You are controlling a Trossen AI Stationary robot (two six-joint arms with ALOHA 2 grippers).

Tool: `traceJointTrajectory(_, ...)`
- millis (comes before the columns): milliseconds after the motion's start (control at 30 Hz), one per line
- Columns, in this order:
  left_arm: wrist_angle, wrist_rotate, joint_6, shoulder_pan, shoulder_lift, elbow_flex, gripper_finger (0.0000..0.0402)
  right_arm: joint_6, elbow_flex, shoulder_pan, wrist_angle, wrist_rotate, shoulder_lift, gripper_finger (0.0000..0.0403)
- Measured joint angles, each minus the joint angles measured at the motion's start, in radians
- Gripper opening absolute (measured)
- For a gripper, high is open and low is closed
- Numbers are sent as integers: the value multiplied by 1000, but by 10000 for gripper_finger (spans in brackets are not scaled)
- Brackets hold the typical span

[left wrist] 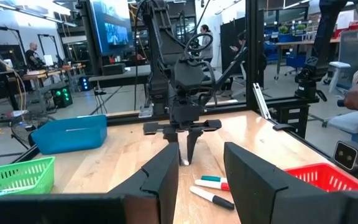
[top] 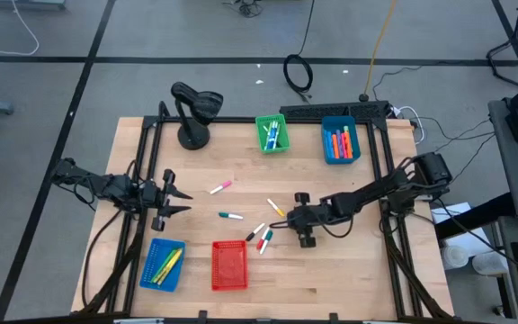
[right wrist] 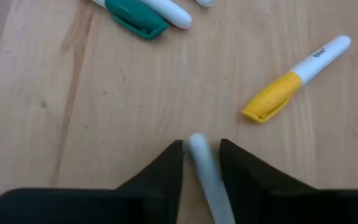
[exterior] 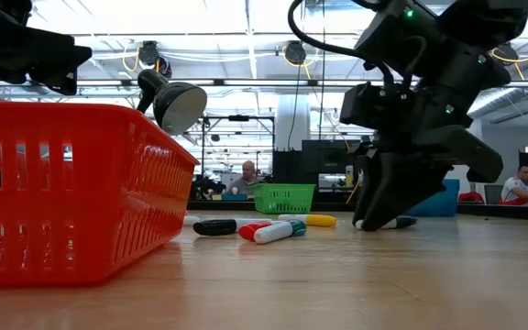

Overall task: Pick & Place Markers
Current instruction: Put the right black mini marker into the red bin

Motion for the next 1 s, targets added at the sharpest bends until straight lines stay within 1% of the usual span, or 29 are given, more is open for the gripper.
traceJointTrajectory(133,1,0,0,0,0,0,134,-1,-1,0,-20,-3,1,26)
traceJointTrajectory(167,1,0,0,0,0,0,134,-1,-1,0,-21,-2,1,18)
traceJointTrajectory(400,1,0,0,0,0,0,134,12,1,1,-15,0,-7,21)
traceJointTrajectory(600,1,0,0,0,0,0,134,38,28,8,21,-60,-104,16)
traceJointTrajectory(667,1,0,0,0,0,0,134,51,24,14,90,-94,-138,18)
traceJointTrajectory(767,1,0,0,0,0,0,134,66,33,28,281,-155,-179,19)
traceJointTrajectory(900,2,-1,0,0,0,0,134,57,28,58,483,-224,-171,16)
traceJointTrajectory(1000,1,-1,0,0,0,0,134,51,32,70,669,-256,-158,16)
